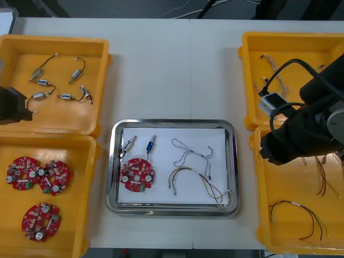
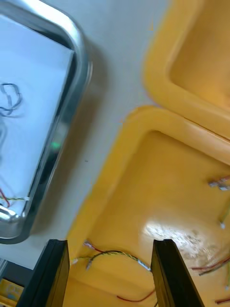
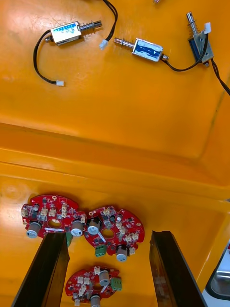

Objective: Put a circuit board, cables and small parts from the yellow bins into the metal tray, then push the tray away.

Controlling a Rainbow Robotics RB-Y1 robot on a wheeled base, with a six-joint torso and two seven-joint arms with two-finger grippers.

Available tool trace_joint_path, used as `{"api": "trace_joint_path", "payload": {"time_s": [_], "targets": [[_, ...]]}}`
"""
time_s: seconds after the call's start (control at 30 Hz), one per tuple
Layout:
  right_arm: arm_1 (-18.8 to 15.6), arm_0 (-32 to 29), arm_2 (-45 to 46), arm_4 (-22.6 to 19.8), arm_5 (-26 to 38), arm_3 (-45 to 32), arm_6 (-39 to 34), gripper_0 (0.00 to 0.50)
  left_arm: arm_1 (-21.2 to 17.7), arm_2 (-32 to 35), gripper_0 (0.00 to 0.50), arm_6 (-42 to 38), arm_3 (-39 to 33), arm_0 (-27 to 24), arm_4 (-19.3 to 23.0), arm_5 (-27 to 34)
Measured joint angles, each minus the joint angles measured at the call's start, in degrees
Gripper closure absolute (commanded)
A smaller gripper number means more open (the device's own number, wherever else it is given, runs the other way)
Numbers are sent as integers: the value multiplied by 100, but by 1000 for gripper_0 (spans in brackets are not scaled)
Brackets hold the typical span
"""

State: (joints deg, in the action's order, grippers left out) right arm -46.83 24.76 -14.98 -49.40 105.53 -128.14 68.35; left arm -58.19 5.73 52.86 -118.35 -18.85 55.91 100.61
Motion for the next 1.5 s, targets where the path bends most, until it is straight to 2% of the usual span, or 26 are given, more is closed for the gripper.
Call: {"api": "trace_joint_path", "payload": {"time_s": [0.3,0.47,0.63,0.93,1.5], "targets": [[0,591,-1296,-51,-387,-8,14,0,0,29,0,52,0,18,0,-42],[1,948,-1955,-55,-551,-10,369,0,0,29,0,55,0,18,0,-47],[68,1412,-2656,4,-601,-11,377,0,0,29,0,75,0,18,0,-48],[690,2190,-3881,362,-661,168,378,0,-2,30,0,230,0,18,8,-48],[1575,2819,-5528,1106,-1080,792,395,0,-2,30,0,230,0,20,43,0]]}}
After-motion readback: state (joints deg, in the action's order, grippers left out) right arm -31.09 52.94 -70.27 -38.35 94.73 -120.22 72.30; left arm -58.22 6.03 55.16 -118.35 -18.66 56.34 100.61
